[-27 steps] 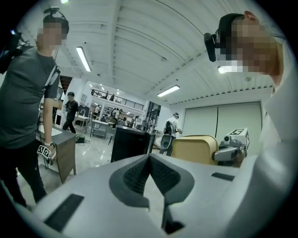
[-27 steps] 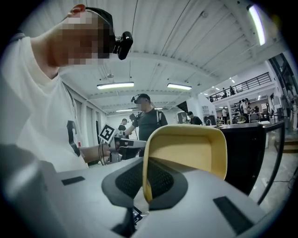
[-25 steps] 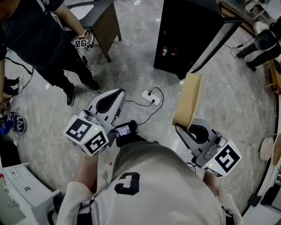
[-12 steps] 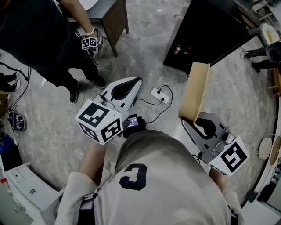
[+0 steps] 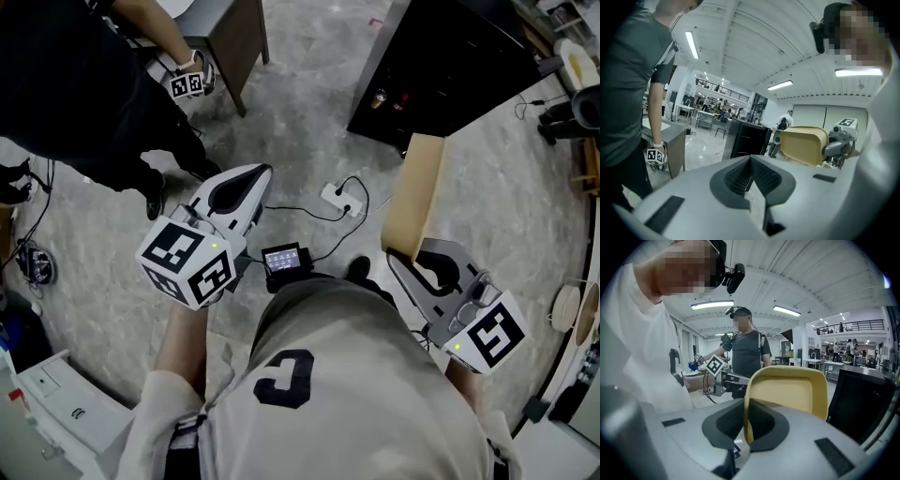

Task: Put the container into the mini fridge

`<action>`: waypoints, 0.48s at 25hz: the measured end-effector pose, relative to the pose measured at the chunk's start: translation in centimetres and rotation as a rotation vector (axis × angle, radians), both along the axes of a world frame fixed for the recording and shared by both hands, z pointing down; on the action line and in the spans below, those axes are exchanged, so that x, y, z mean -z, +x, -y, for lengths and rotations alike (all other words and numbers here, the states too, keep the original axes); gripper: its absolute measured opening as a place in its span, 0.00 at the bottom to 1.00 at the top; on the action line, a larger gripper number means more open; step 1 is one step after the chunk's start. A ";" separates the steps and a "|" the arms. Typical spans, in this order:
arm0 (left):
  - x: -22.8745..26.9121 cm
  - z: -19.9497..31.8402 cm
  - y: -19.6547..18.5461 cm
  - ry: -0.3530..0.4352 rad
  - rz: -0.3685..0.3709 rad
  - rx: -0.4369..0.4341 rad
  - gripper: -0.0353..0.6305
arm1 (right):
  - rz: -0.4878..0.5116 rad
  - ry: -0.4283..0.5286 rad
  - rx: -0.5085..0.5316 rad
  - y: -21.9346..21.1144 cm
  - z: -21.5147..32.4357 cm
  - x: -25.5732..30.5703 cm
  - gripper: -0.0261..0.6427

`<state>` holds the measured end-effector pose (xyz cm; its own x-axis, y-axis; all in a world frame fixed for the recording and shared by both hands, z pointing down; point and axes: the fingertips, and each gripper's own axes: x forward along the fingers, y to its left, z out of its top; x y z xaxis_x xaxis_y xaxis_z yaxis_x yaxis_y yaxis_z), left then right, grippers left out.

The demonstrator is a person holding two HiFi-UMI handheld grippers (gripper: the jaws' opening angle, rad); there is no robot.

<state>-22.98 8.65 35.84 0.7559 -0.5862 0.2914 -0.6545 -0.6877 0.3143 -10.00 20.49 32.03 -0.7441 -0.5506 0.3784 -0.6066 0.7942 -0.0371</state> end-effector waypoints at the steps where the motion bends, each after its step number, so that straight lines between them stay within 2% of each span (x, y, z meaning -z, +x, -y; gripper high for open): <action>1: 0.2 0.5 0.5 0.010 0.012 0.008 0.12 | -0.005 0.010 0.008 0.6 0.4 -0.2 0.08; 5: 1.2 0.3 4.4 0.029 0.019 -0.006 0.12 | -0.023 0.031 0.052 3.5 1.3 -0.7 0.08; 8: 2.1 -1.1 9.5 0.034 -0.009 -0.028 0.12 | -0.025 0.014 0.075 6.6 0.8 -0.5 0.08; 12: 2.4 -1.5 16.0 0.051 0.009 -0.047 0.12 | -0.036 0.020 0.100 11.4 1.1 -0.5 0.08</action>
<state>-6.98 10.17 33.47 0.7807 -0.5641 0.2687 -0.6234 -0.7329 0.2726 1.37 19.38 32.48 -0.7815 -0.4823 0.3957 -0.5252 0.8510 0.0001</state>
